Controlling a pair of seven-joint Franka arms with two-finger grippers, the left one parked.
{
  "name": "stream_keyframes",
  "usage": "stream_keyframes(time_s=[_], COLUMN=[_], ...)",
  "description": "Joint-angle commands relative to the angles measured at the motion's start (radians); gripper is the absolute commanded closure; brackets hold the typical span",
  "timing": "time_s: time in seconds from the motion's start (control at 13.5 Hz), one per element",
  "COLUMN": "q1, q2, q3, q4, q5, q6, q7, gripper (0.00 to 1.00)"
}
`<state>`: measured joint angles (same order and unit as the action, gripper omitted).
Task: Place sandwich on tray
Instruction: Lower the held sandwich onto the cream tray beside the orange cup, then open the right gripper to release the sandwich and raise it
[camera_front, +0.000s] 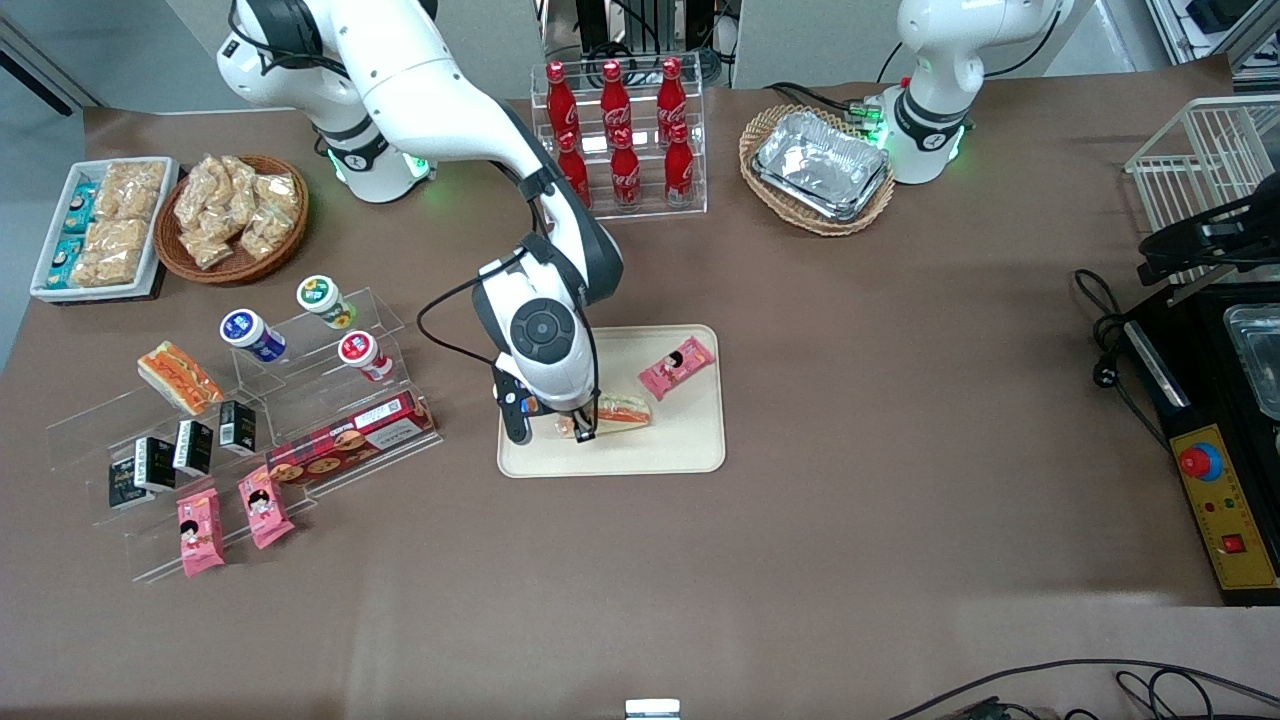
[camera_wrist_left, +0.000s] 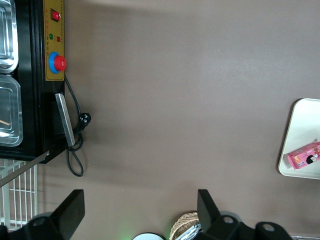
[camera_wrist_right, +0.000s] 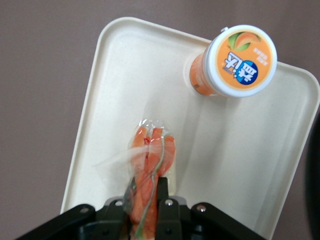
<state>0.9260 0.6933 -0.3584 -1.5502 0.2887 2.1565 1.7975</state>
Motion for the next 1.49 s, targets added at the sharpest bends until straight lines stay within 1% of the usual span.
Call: stream_keyframes(time_s=[0.0,0.07,0.15,0.22,0.3,0.59,0.89,1.19,1.41], q1=[0.025,0.025,0.025,0.024,0.024,0.008,-0.009,-0.015,-0.047], q2=[0.032,0.034,0.034,0.032,0.032,0.029,0.000,-0.056,-0.121], q3=[-0.013,-0.013,-0.011,-0.013,-0.013,-0.014,-0.016,-0.022,-0.022], q4=[-0.004,-0.004,-0.004,-0.004,-0.002,0.010,0.013,0.030,0.064], q5=[0.023,0.024,0.027,0.047,0.053,0.046,0.056,0.056,0.053], q6=[0.049,0.051,0.051,0.051,0.051,0.062,0.039,-0.073,-0.163], q7=[0.014,0.016,0.016,0.016,0.007,-0.009,-0.027,-0.085,-0.115], gripper=[1.00,0.97,0.75,0.41,0.00,0.00,0.00,0.00,0.00])
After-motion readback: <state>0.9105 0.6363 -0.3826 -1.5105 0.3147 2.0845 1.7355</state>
